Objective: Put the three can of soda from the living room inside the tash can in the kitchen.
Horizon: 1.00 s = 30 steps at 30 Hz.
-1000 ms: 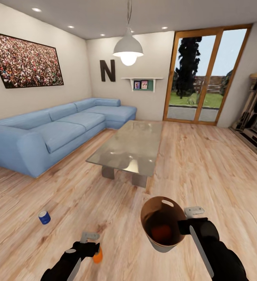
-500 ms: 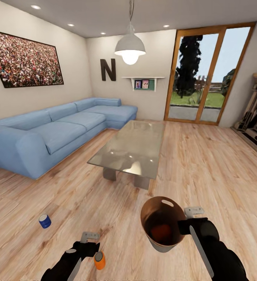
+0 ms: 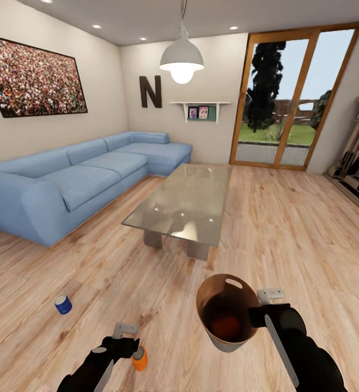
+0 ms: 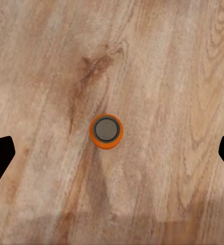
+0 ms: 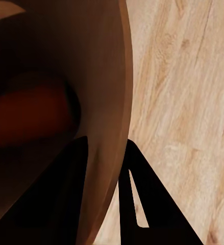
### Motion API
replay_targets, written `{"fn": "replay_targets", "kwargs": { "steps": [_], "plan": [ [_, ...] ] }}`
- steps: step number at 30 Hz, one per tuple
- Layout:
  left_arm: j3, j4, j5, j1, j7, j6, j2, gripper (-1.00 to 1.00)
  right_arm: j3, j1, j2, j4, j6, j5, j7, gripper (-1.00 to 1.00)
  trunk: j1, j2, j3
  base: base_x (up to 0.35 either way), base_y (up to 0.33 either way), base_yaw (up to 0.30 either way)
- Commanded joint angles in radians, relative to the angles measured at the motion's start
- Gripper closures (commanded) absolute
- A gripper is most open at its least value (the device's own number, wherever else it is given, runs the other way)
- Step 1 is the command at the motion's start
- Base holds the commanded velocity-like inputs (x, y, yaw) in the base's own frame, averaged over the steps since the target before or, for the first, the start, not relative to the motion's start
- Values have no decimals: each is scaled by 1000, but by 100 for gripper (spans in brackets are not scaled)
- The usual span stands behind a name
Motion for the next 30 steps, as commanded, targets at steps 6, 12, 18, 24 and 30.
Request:
{"fn": "replay_targets", "kwargs": {
  "steps": [6, 12, 18, 24, 30],
  "plan": [
    [0, 0, 0, 0, 0, 0, -1, -100, 0, -1, 0, 0, 0, -6, 1, 100, 0, 0, -9, 0, 0, 0],
    [0, 0, 0, 0, 0, 0, -1, -100, 0, -1, 0, 0, 0, -6, 2, 100, 0, 0, -19, 0, 0, 0],
    [0, -1, 0, 0, 0, 0, -1, -100, 0, -1, 0, 0, 0, -6, 2, 100, 0, 0, -29, 0, 0, 0],
    [0, -2, 0, 0, 0, 0, -2, -100, 0, -1, 0, 0, 0, -6, 1, 100, 0, 0, -38, 0, 0, 0],
    [0, -1, 0, 0, 0, 0, -2, -100, 0, -1, 0, 0, 0, -6, 2, 100, 0, 0, -48, 0, 0, 0]
  ]
}}
